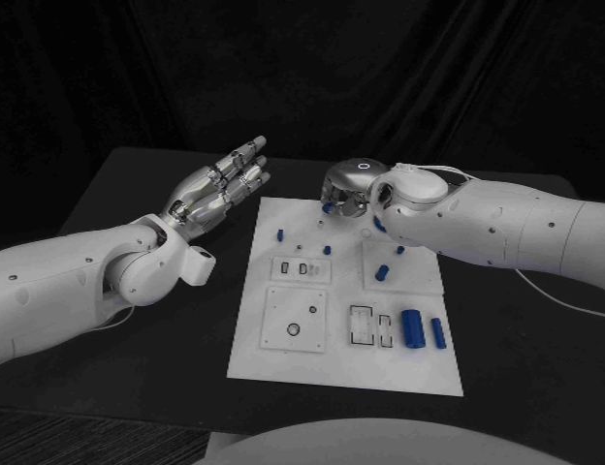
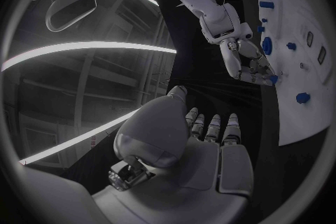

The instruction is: Assemble the parts on the task board

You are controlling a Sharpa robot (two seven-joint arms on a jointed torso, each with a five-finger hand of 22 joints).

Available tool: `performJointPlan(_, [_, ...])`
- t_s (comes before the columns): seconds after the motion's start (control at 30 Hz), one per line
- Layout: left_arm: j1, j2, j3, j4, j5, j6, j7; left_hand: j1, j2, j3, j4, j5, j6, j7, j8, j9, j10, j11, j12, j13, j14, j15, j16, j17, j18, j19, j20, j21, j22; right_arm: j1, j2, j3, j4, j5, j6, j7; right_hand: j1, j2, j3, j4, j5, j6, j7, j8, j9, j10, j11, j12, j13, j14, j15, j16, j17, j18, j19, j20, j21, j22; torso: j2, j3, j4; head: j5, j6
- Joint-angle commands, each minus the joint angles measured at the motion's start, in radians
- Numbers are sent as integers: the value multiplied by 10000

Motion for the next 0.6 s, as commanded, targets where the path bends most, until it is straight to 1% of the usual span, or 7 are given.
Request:
performJointPlan(0.03, [-10, 24, 10, 7, -2, 146, 129, 132, 7, 55, -8, 68, -17, 75, 45, 7, -15, 71, -34, -15, -4, 34, -36, -12, -80, -10, 34, -33, -13, -49, 24, -9, -55, -76, 278, -108, -111, -9, 23, 71, -35, -78, 9, -39, -15, -113, -2, -65, -16, -38, 14, -75, -24, 12, -47, 12, -28, 17, 3, 2, -3, -12, -14])
performJointPlan(0.2, [-12, 30, 10, 0, -2, 166, 112, 132, 7, 55, -8, 68, -17, 75, 45, 7, -15, 71, -34, -15, -4, 34, -36, -12, -80, -10, 34, -33, -13, -64, 69, -9, -93, -76, 304, -102, -106, -18, 46, 85, -42, -164, 6, -66, -29, -196, 6, -64, -16, -60, 9, -90, -43, 18, -74, 16, -41, 35, 5, 5, 4, -35, -38])
performJointPlan(0.47, [-13, 34, 10, -3, -2, 190, 87, 137, 9, 76, -16, 70, -18, 82, 45, 7, -15, 81, -34, -15, -4, 37, -36, -12, -78, -10, 37, -33, -13, -73, 112, -9, -95, -76, 345, -92, -209, -116, 81, 226, -128, -671, -9, -93, -129, -636, 64, -67, -20, -133, -59, -131, -102, 35, -154, -16, -100, 106, 0, -3, -7, -36, -69])
performJointPlan(0.5, [-13, 33, 10, -2, -2, 191, 84, 137, 9, 76, -16, 70, -18, 82, 45, 7, -15, 81, -34, -15, -4, 37, -36, -12, -78, -10, 37, -33, -13, -75, 111, -9, -92, -76, 335, -101, -287, -207, 63, 301, -248, -1214, -186, -85, -257, -1172, 142, -59, -30, -167, -58, -156, -138, 45, -173, -45, -140, 125, 0, -3, -7, -36, -69])
performJointPlan(0.53, [-13, 31, 10, 1, -2, 192, 79, 137, 9, 76, -16, 70, -18, 82, 45, 7, -15, 81, -34, -15, -4, 37, -36, -12, -78, -10, 37, -33, -13, -76, 106, -9, -90, -76, 307, -122, -351, -290, -15, 342, -427, -1942, -438, -59, -430, -1865, 214, -61, -36, -223, -68, -207, -212, 13, -203, -15, -200, 136, -2, -2, -7, -32, -66])
performJointPlan(0.57, [-13, 29, 10, 2, -2, 192, 75, 137, 9, 76, -16, 70, -18, 82, 45, 7, -15, 81, -34, -15, -4, 37, -36, -12, -78, -10, 37, -33, -13, -76, 104, -9, -91, -76, 297, -129, -393, -307, -162, 342, -580, -2687, -504, -69, -617, -2471, 227, -61, -29, -304, -36, -279, -313, 21, -253, -4, -279, 134, -3, -1, -4, -25, -61])
performJointPlan(0.6, [-13, 25, 10, 5, -2, 192, 69, 137, 9, 76, -16, 70, -18, 82, 45, 7, -15, 81, -34, -15, -4, 37, -36, -12, -78, -10, 37, -33, -13, -77, 95, -9, -96, -76, 247, -152, -444, -286, -350, 338, -668, -3962, -588, -134, -773, -2997, 215, -53, -23, -389, -27, -341, -406, 22, -300, 16, -363, 131, -4, 0, -3, -15, -57])
